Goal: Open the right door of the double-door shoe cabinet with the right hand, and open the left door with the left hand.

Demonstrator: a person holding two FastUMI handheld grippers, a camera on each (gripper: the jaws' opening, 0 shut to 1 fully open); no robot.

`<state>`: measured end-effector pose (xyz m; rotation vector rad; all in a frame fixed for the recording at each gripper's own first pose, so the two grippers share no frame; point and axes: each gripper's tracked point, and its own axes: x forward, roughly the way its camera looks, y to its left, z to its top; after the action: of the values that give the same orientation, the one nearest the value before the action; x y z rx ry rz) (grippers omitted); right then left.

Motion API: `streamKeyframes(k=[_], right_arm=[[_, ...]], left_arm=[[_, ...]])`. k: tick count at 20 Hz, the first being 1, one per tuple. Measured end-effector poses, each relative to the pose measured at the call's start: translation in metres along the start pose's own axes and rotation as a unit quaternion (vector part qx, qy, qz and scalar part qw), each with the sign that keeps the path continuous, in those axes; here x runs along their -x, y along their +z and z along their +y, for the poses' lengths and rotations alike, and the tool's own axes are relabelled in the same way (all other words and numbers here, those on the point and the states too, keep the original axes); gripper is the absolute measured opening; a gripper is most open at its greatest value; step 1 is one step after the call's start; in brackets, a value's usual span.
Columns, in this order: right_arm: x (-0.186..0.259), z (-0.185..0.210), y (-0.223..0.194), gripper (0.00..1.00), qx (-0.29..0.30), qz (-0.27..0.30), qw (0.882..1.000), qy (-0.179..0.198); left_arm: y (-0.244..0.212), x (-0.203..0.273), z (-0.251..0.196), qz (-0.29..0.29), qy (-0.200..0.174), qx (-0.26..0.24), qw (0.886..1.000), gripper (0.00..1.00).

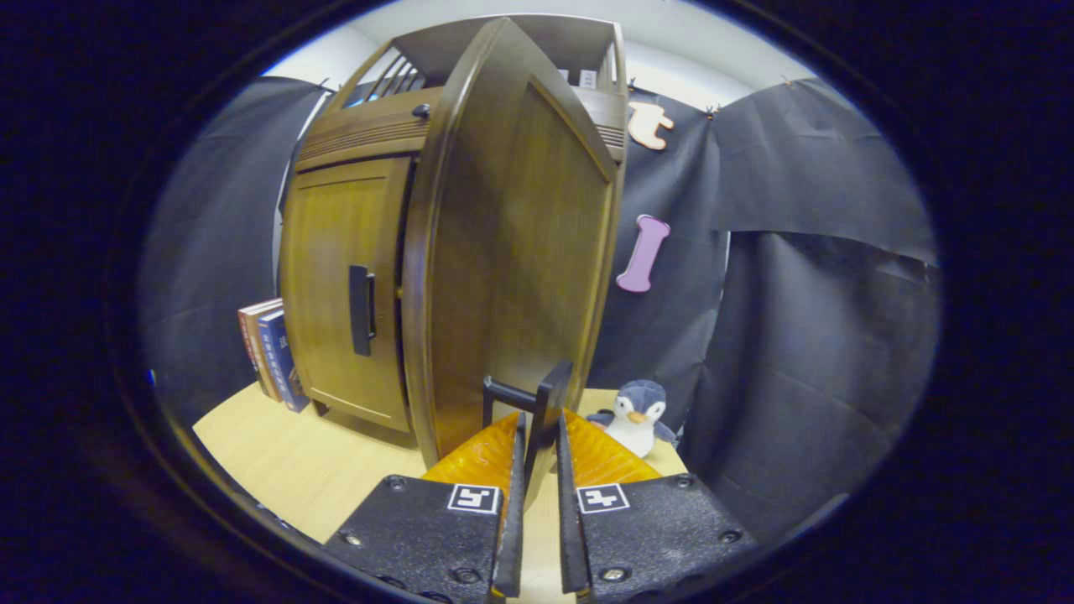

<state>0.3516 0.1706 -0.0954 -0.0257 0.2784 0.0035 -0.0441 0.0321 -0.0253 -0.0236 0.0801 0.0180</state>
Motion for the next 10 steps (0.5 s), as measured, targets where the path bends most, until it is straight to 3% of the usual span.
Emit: streamKeyframes(k=[5, 10], right_arm=[[0.002, -0.004, 0.002, 0.10, -0.008, 0.002, 1.000, 0.009], [0.002, -0.028, 0.002, 0.07, -0.013, 0.008, 0.999, 0.030]], left_arm=[[0.000, 0.000, -0.010, 0.002, -0.008, -0.002, 1.000, 0.96], [0.002, -0.002, -0.022, 0.000, -0.017, -0.005, 1.000, 0.96]])
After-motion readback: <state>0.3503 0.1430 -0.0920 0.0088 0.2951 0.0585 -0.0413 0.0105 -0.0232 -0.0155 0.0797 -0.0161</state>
